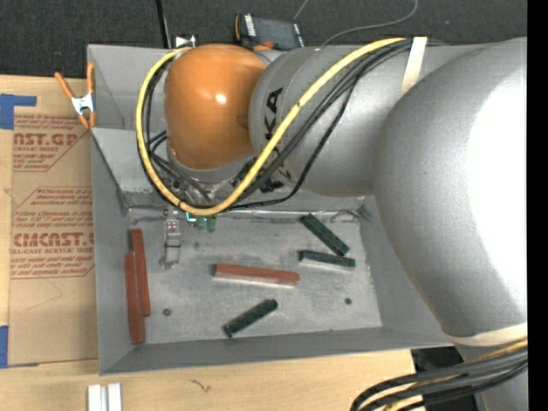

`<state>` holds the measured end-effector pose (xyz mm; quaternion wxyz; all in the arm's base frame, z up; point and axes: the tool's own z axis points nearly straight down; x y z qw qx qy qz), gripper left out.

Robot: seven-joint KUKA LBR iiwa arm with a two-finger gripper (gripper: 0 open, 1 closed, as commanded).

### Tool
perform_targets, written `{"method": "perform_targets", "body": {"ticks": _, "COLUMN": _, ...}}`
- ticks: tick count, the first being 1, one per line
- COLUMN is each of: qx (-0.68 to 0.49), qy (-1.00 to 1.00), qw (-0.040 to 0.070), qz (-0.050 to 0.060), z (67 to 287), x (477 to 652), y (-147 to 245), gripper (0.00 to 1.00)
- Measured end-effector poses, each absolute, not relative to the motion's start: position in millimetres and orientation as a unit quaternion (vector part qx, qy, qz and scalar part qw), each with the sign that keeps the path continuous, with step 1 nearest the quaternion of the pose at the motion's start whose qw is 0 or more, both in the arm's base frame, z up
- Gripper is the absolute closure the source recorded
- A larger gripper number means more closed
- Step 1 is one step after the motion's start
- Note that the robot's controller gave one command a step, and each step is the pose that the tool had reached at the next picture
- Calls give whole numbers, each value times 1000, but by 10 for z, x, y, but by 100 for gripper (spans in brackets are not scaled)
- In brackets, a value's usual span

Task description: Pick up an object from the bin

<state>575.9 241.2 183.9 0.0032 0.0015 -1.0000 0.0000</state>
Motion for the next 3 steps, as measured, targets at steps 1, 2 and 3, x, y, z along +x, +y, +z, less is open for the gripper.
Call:
{"method": "perform_targets", "body": {"ticks": 1, "qx": 221, "qy": -975, "qw": 1, "qz": 0, "z": 689, "x": 5288, "y": 1253, "gripper": 0}}
{"method": "perform_targets", "body": {"ticks": 2, "qx": 276, "qy": -961, "qw": -1, "qz": 1, "z": 1008, "x": 5387, "y": 486, "gripper": 0}}
{"method": "perform_targets", "body": {"ticks": 3, "qx": 205, "qy": -979, "qw": 0, "qz": -1, "z": 1002, "x": 5379, "y": 567, "gripper": 0}}
